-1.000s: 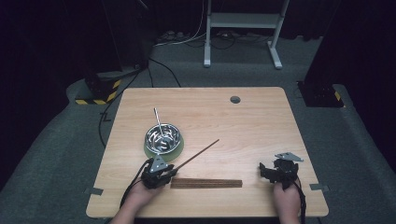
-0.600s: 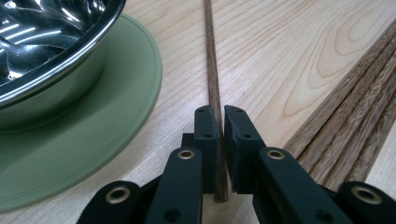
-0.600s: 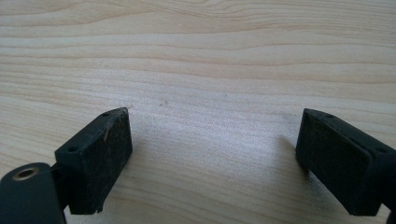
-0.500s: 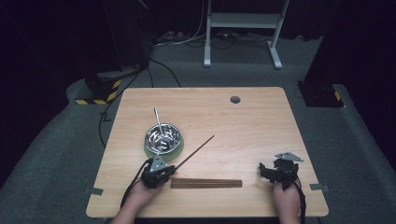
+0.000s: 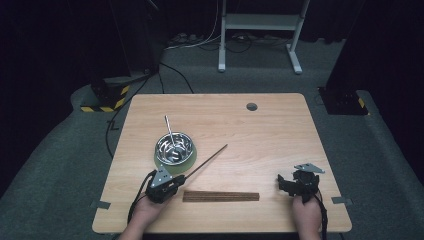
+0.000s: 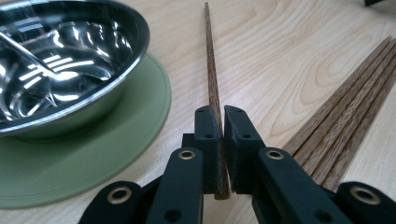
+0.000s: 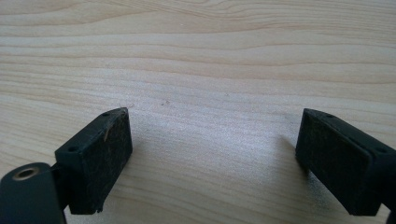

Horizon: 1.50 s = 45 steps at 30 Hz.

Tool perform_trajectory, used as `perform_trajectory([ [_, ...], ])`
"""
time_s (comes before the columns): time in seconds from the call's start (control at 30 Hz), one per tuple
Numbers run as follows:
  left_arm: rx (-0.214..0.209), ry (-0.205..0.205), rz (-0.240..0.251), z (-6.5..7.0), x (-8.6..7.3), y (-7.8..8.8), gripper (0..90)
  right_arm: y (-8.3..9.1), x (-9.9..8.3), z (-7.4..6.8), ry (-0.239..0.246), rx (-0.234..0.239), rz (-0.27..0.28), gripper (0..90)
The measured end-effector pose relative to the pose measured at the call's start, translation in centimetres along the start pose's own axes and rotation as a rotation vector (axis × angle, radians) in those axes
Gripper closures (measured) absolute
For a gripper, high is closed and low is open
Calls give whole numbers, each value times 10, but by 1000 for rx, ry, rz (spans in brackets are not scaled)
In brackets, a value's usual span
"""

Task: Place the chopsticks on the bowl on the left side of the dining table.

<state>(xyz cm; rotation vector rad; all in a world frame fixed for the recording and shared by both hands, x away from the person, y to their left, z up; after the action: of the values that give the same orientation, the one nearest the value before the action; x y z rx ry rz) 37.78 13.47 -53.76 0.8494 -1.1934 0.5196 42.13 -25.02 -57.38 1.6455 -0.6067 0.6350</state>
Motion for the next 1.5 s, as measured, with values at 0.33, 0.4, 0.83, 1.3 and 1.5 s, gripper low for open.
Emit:
perform_trajectory([
  [0.33,1,18,75,2,16,10,838,0,0,0,3,2,-1,106],
  [0.4,-2,19,84,2,18,11,838,0,0,-1,-4,2,-3,106],
  [0.83,50,4,125,-17,35,30,838,0,0,-1,-4,6,-4,106],
  [1.3,147,12,130,-50,37,42,839,0,0,-1,-2,7,-4,106],
  [1.5,188,25,121,-63,32,43,838,0,0,-1,2,9,-5,106],
])
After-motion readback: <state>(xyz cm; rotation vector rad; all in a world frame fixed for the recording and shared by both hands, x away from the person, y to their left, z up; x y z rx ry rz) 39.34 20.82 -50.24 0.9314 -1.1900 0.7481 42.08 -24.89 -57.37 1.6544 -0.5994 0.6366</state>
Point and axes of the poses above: each handheld gripper's, and its own axes: y roughly backward along the jaws, x roughly out of its top, z roughly to its right, the point moved 7 cm from there along -y, roughly forward along the jaws, and after that the axes turned 13 degrees about -y, right-handed, at the moved point
